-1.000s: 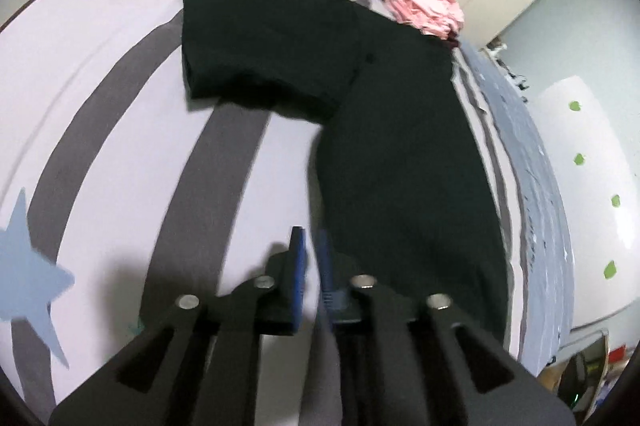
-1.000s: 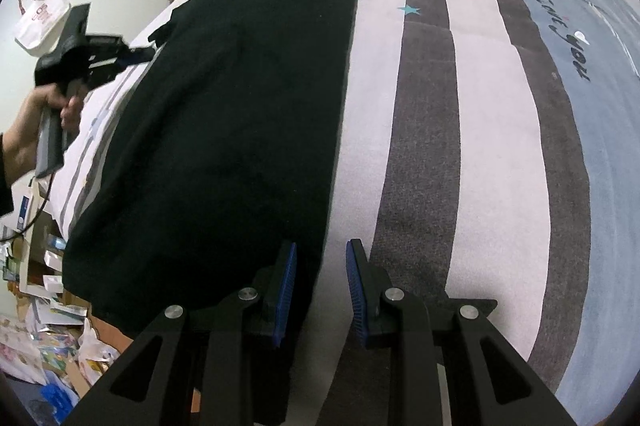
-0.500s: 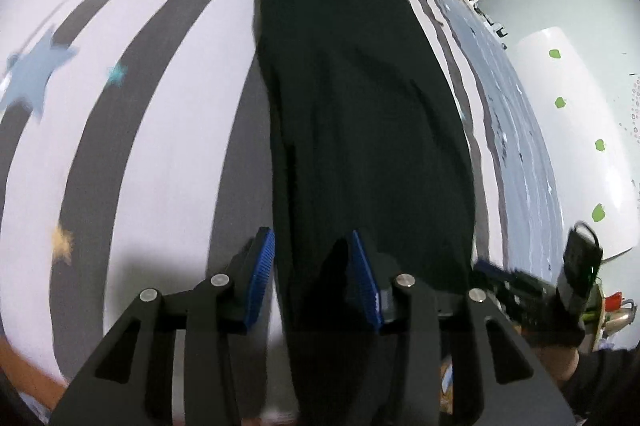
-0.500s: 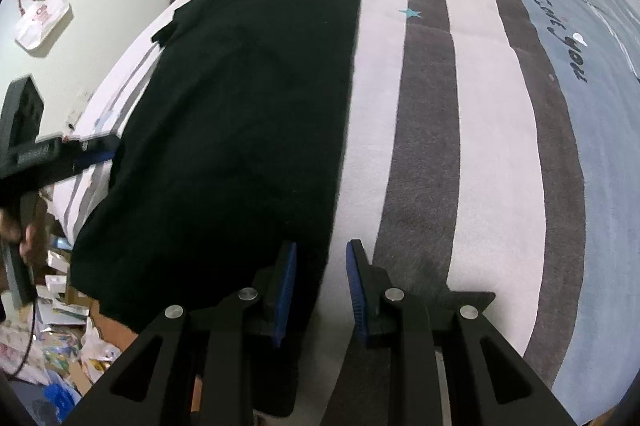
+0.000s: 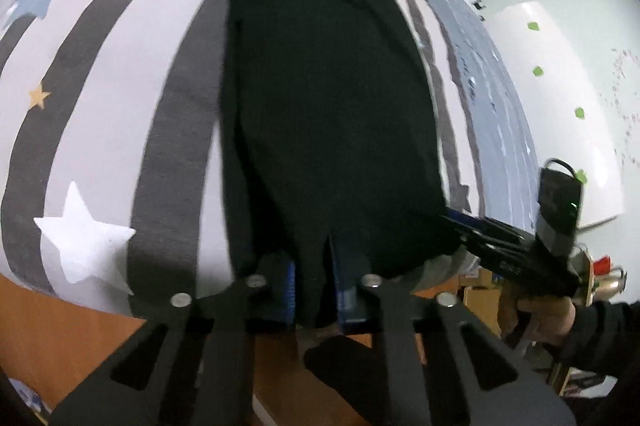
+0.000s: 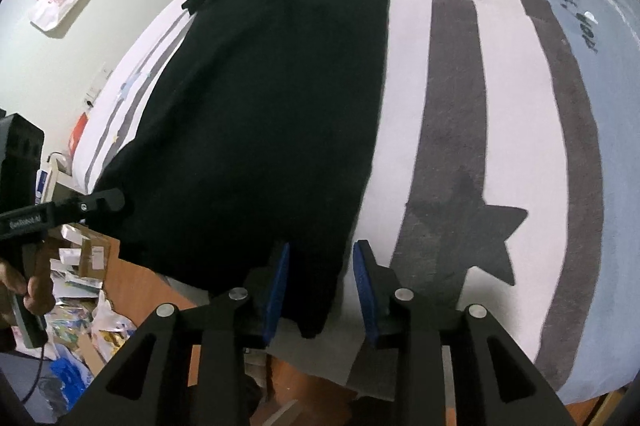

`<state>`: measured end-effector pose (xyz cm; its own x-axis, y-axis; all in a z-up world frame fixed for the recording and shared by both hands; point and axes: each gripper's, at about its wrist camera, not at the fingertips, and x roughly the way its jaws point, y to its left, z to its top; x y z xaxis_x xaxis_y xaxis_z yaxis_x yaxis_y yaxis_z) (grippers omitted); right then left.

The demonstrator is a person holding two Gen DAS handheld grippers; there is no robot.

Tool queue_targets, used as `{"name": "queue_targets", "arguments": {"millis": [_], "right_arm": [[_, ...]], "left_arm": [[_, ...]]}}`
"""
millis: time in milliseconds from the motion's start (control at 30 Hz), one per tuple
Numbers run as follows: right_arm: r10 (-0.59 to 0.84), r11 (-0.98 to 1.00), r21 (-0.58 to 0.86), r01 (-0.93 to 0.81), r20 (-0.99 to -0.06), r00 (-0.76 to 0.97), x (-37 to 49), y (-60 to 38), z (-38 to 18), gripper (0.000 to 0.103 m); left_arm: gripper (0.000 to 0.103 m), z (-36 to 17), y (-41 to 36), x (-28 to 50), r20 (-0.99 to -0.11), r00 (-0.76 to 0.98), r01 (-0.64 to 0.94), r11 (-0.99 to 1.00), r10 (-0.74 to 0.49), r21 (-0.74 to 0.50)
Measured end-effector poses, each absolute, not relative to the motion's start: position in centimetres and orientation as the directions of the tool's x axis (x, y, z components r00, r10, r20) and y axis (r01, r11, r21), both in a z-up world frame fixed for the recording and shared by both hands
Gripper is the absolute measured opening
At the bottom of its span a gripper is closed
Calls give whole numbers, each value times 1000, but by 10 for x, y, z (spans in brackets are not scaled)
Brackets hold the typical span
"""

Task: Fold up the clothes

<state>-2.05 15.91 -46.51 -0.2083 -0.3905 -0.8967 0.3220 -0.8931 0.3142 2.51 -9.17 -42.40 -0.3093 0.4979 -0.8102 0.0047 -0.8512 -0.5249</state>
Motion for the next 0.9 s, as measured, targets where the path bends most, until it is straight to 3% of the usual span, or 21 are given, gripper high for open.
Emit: {"name": "queue_targets", "arguments": {"millis": [33, 100, 267, 400, 500, 667, 900], "right_arm": [[-393, -893, 318, 319, -896, -206, -21, 160, -466, 29], [-397, -892, 325, 314, -895, -202, -22, 162, -467, 16], [-402, -895, 325, 306, -885, -234, -21, 179, -454, 8], [-350, -917, 276, 289, -905, -244, -15, 197, -454, 0], [-299, -940, 240, 244, -923, -242, -10, 213, -462, 0], [-308, -917, 202, 345, -907, -287, 9, 196, -445, 5], [-468, -786, 260, 561, -843, -265, 55, 123, -417, 23]], "left_arm": [[7, -418, -89, 27, -799, -320, -11, -846, 509, -534], [6, -398, -87, 29, -762, -355, -47, -824, 542, -565], [6, -367, -81, 11, -659, -429, -54, -746, 617, -664], [6, -399, -91, 16, -724, -389, 57, -770, 570, -636], [6, -410, -105, 19, -742, -384, 99, -774, 550, -625], [6, -399, -102, 6, -691, -427, 68, -741, 584, -668], [6, -369, -94, -21, -607, -487, -11, -700, 628, -714]]}}
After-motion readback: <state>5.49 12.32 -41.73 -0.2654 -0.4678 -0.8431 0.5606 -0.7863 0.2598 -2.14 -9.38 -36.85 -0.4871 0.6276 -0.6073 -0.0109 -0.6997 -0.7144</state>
